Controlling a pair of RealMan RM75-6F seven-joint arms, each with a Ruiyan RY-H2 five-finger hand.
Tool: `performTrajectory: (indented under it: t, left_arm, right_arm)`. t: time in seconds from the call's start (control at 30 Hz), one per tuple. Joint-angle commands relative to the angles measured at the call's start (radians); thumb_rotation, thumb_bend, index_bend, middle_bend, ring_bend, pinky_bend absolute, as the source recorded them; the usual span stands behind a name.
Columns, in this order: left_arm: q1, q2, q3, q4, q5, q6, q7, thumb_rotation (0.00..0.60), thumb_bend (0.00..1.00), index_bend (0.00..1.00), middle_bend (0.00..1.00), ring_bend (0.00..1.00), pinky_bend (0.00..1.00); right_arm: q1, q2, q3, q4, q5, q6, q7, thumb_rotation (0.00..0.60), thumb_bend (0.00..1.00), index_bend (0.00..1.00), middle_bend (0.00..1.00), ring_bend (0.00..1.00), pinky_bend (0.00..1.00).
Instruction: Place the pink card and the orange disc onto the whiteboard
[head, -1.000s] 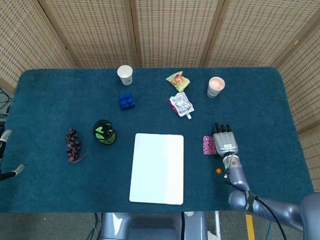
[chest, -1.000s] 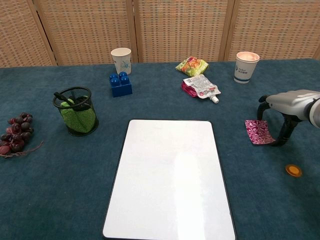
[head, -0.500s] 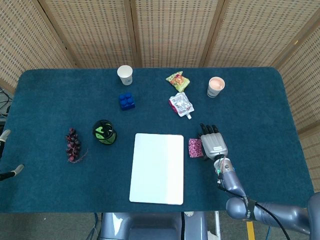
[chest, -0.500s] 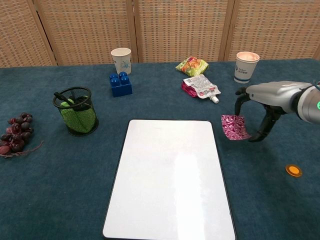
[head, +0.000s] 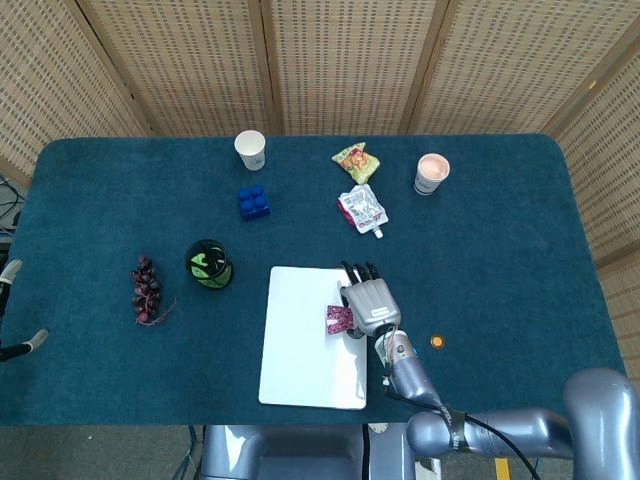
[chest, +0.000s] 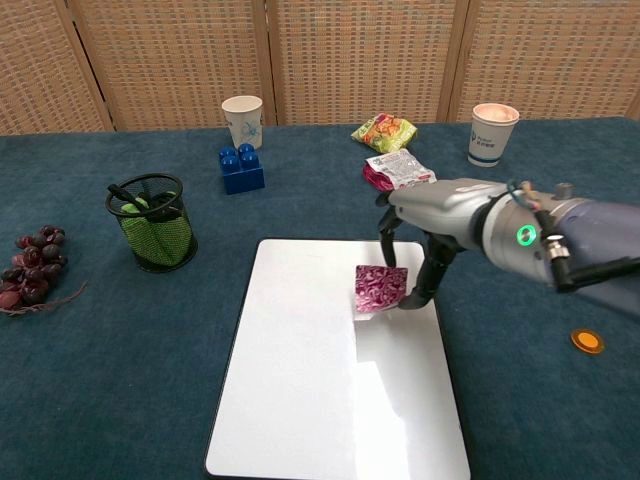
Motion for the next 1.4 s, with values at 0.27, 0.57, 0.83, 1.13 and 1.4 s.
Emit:
performTrajectory:
  t: [0.27,0.57,0.83,1.13,1.4]
  left_arm:
    - [0.000,0.007,-0.003,0.004,-0.006,-0.006,-0.025,0.600,0.00,0.00,0.00,0.00,0.00]
    - [0.003,0.010,0.000,0.002,0.003,0.001,-0.029,0.600,0.00,0.00,0.00,0.00,0.00]
    - [0.006,0.011,0.000,-0.004,0.008,0.010,-0.022,0.600,0.00,0.00,0.00,0.00,0.00]
    - [0.007,0.008,0.002,-0.009,0.009,0.013,-0.009,0.600,0.00,0.00,0.00,0.00,0.00]
    - [0.007,0.006,0.003,-0.009,0.011,0.014,-0.004,0.600,0.00,0.00,0.00,0.00,0.00]
  right_arm:
    - [0.044,-0.081,0.010,0.029,0.017,0.048,-0.038,0.600,0.00,0.00,0.00,0.00,0.00]
    - [0.017,0.040,-0.031,-0.072,-0.035,0.081,-0.055,0.600,0.00,0.00,0.00,0.00,0.00]
    - [-0.077,0.208,-0.185,-0.083,-0.222,0.032,0.041,0.600,0.15,0.29,0.00,0.00,0.00]
    - [-0.191,0.292,-0.339,0.031,-0.458,-0.040,0.225,0.600,0.26,0.38,0.00,0.00,0.00]
    - [-0.253,0.298,-0.385,0.093,-0.607,-0.046,0.312,0.600,0.26,0.38,0.00,0.00,0.00]
